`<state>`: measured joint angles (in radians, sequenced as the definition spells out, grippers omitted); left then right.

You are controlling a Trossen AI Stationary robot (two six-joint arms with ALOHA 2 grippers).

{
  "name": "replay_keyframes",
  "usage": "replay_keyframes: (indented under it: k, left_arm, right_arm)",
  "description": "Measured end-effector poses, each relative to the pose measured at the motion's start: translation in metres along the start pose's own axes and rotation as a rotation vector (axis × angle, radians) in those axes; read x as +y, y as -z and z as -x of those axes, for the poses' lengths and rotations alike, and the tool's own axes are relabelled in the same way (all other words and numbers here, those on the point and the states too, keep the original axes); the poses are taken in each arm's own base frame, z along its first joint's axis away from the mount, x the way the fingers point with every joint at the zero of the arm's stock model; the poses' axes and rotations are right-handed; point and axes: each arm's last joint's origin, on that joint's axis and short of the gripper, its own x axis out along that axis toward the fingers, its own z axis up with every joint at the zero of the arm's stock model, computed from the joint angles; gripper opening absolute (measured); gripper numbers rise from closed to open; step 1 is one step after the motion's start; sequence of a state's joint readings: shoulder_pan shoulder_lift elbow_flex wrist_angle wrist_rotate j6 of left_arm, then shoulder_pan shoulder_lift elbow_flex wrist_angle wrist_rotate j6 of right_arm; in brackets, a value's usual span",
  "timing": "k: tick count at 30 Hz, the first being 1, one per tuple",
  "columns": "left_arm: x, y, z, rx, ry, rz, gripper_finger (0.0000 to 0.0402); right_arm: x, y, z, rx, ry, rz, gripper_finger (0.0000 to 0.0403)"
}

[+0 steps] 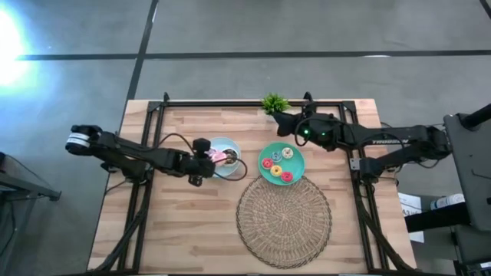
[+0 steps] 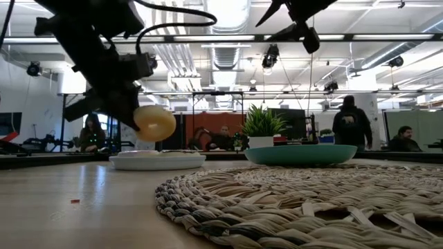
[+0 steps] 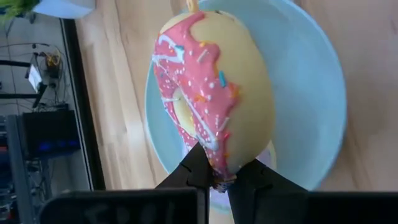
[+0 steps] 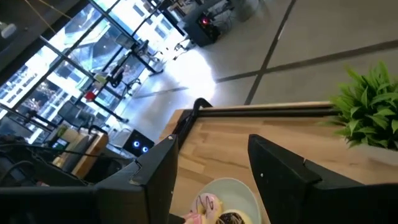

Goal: Pick & Place donuts
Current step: Put the big pink donut on the blue plate

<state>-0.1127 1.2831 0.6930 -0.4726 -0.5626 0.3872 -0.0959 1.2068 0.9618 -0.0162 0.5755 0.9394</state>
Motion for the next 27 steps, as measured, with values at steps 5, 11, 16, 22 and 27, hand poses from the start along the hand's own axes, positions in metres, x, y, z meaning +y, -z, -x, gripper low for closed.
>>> replay_keyframes:
  k: [5, 11, 16, 22, 27]
  left_arm:
    - [-0.006, -0.003, -0.014, 0.056, -0.066, -0.025, 0.0012]
    - [-0.021, -0.003, -0.034, 0.140, -0.041, -0.083, 0.0012]
    - [-0.025, -0.003, -0.037, 0.149, -0.033, -0.075, 0.0012]
    - [-0.017, -0.008, -0.023, 0.059, 0.011, 0.007, 0.0012]
    - [-0.017, -0.007, -0.020, 0.053, 0.054, 0.070, 0.0015]
  right_arm:
    - [-0.002, 0.005, -0.004, 0.012, 0.014, -0.015, 0.0185]
    - [-0.002, 0.005, -0.004, 0.015, 0.014, -0.016, 0.0183]
    - [-0.002, 0.005, -0.005, 0.016, 0.014, -0.016, 0.0183]
    - [-0.002, 0.007, -0.006, 0.020, 0.020, -0.011, 0.0183]
    - [-0.003, 0.010, -0.009, 0.028, 0.030, -0.010, 0.0183]
